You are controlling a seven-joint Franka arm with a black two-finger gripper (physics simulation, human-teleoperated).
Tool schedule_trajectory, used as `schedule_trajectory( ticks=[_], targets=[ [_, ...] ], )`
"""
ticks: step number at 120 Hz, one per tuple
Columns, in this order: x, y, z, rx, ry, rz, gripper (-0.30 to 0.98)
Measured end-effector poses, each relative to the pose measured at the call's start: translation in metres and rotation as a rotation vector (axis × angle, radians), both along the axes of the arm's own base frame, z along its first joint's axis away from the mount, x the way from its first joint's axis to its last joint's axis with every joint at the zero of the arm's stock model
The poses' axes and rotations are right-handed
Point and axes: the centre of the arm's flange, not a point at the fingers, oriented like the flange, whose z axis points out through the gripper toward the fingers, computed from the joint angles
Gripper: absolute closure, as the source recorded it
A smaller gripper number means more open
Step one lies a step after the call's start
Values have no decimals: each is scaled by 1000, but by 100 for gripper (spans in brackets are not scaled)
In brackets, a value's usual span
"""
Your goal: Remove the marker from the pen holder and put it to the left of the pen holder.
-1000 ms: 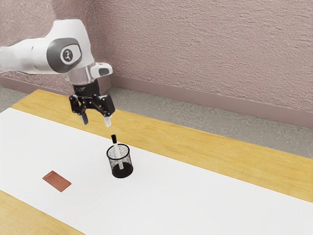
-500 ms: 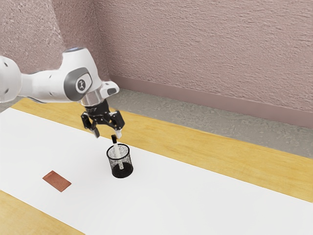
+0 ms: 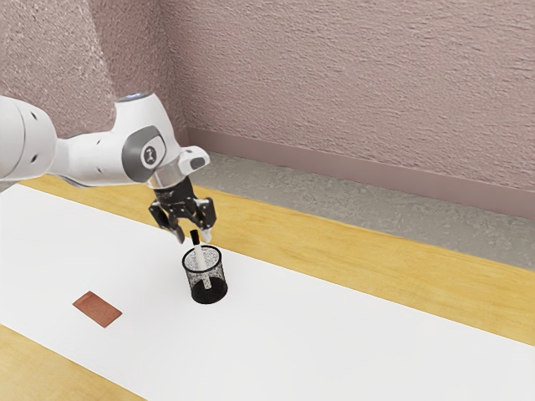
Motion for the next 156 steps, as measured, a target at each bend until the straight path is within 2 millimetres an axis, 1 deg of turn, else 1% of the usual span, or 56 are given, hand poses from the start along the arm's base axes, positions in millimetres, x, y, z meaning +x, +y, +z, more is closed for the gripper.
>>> schedule_trajectory(
  ticks=[13,39,80,101,109,117,123,131,142,146,151,156],
  targets=[
    [0,0,0,-6,-1,3,41],
    [1,0,1,-8,-5,4,53],
    [0,-2,2,-9,-6,0,65],
    [-1,-9,3,-7,1,-13,70],
    [-4,-9,7,-6,2,-15,71],
    [-10,-9,16,-6,-1,-16,72],
    [-14,-13,30,-5,-17,-24,73],
    [-20,-21,58,-2,-52,-41,73],
    [-33,-25,105,13,-104,-66,74],
    [-38,-26,120,20,-115,-74,74],
    [-44,-26,131,30,-116,-82,74],
    [-49,-23,136,37,-103,-82,74]
  ],
)
